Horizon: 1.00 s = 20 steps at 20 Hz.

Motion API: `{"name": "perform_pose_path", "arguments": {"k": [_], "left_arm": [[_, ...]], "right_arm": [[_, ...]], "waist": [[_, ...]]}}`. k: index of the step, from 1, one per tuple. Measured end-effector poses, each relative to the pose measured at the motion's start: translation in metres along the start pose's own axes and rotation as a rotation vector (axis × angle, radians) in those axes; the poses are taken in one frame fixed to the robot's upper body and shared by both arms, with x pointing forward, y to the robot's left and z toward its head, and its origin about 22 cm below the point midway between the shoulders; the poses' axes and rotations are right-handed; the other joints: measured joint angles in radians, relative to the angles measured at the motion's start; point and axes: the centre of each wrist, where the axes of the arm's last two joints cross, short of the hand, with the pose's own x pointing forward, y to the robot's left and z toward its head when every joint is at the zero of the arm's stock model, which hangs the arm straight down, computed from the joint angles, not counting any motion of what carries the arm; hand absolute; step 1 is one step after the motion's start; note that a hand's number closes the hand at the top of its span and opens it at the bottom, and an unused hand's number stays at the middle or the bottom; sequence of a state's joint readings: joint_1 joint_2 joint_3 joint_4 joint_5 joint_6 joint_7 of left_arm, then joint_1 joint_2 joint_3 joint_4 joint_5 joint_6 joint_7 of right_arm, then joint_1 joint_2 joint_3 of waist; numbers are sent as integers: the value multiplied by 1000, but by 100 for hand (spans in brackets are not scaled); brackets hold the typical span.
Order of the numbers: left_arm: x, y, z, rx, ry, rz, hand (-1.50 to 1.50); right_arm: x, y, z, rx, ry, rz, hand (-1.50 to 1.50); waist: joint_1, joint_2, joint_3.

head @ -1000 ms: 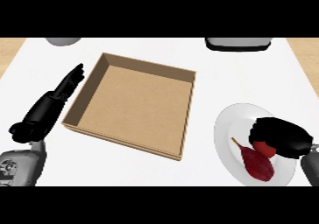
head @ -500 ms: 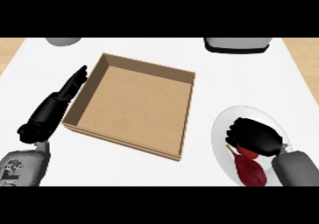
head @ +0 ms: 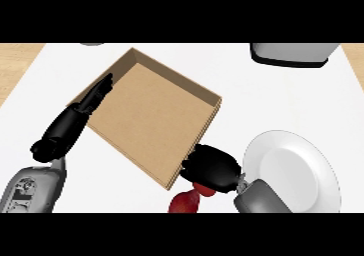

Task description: Pick the tomato from the plate and place it in the cardboard box

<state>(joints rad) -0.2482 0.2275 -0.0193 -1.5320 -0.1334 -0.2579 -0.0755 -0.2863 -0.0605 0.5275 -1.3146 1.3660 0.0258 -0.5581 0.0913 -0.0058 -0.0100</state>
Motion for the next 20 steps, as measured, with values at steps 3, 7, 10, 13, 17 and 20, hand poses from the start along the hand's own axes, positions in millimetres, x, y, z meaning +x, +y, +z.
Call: {"name": "perform_pose_path", "arguments": {"k": [3,7,10,13,17,20], "left_arm": [[1,0,-3,-6,0,-1,0],[1,-3,-6,-7,3,-2,0],[0,-3,-6,-7,8,-3,0],[-1,-3,-6,-4,5,-4,0],[2,-1,-8,-2,4,-10,0],[2,0,-9,-2,1,-8,0]], "right_arm": [[28,-23,-26,-87,7,11,150],[61,-50,-43,-203,69,-19,150],[74,-71,-46,-312,173,-68,150],[82,-88,-48,-408,294,-137,150],[82,-114,-58,-509,454,-191,150],[77,-136,-69,-565,558,-227,150]], "waist": [[5,0,5],[5,-2,8],[-1,-2,9],[-6,0,8],[-4,2,8],[-1,6,7]]}}
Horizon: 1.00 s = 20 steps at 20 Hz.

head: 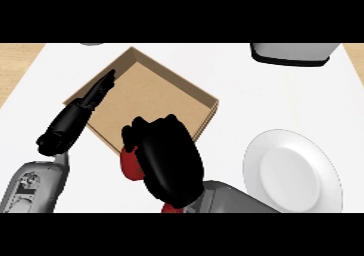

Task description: Pick the tomato from the plate and place it in the cardboard box

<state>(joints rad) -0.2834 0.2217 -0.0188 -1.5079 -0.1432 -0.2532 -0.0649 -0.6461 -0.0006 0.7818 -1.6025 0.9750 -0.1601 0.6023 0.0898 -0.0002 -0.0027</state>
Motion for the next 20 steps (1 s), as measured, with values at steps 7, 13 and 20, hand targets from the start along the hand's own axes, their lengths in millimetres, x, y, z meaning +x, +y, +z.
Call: {"name": "perform_pose_path", "arguments": {"k": [7,13,20], "left_arm": [[-1,-11,-6,8,-4,0,0],[-3,2,-4,18,-4,-9,0],[-4,4,7,34,3,-5,0]], "right_arm": [[16,-18,-69,-25,141,60,150],[-2,-12,-111,185,250,131,150],[-38,-3,-139,435,296,165,150]], "waist": [[-13,7,0],[-20,13,0],[-35,12,1]]}}
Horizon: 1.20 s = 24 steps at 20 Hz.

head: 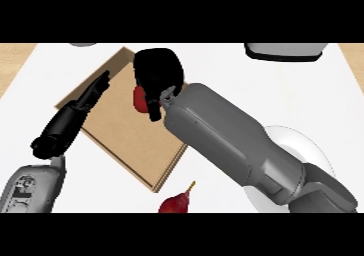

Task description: Pick the tomato from the plate and place it in the cardboard box

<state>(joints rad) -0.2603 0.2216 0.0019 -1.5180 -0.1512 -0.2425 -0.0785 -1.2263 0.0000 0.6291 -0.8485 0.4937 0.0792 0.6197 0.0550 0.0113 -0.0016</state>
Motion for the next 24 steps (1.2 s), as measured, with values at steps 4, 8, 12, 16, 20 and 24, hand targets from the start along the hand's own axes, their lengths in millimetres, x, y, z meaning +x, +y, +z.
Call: {"name": "perform_pose_path", "arguments": {"k": [4,8,12,16,20,24], "left_arm": [[-2,2,3,5,4,0,0],[-3,8,4,7,3,-5,0],[-4,4,2,8,0,-5,0],[-1,5,1,11,4,0,0],[3,4,-2,9,-4,-1,0],[0,0,0,12,4,-2,0]], "right_arm": [[-18,6,-15,131,7,20,-150],[-28,10,-21,210,-86,-19,-150],[-30,4,-21,143,-204,-165,-150],[-43,-10,-18,-8,-274,-516,-150],[-66,-19,-19,-118,-242,-852,-150],[-89,-10,-23,-186,-183,-1040,-150]], "waist": [[-9,0,0],[-13,-1,1],[-13,0,1],[-13,1,4],[-8,2,4],[-13,0,3]]}}
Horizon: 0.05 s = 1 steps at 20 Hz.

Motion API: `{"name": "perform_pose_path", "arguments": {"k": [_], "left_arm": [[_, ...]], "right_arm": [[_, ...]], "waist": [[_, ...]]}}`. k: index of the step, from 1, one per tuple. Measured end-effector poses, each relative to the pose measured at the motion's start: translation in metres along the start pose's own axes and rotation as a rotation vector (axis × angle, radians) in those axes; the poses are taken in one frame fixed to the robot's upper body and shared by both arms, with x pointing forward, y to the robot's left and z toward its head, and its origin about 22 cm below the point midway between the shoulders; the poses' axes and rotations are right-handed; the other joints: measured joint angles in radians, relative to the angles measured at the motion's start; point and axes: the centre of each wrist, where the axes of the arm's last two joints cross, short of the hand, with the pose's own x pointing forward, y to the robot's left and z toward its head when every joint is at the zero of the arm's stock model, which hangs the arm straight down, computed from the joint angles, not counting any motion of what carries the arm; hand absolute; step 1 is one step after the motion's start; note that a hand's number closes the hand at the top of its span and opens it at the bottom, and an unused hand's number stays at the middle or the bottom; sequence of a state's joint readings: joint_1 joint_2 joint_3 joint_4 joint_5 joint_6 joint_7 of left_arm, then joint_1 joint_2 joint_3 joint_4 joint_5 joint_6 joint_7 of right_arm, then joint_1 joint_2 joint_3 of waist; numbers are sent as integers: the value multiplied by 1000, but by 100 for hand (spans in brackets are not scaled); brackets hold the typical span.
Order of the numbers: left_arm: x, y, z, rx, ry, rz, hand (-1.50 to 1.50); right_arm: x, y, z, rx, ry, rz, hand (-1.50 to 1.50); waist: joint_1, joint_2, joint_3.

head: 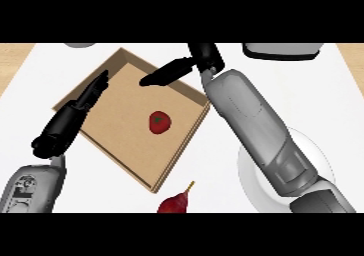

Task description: Pick the tomato from the plate and place it in the cardboard box

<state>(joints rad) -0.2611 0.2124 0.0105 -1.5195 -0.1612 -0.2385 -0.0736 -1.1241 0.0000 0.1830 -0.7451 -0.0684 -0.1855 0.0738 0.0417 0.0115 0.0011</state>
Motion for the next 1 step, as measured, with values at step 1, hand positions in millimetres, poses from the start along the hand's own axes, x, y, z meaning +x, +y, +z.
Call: {"name": "perform_pose_path", "arguments": {"k": [1], "left_arm": [[-2,3,2,2,2,-4,0]], "right_arm": [[-5,-5,-1,-22,0,-27,-150]], "waist": [[-2,0,0]]}}
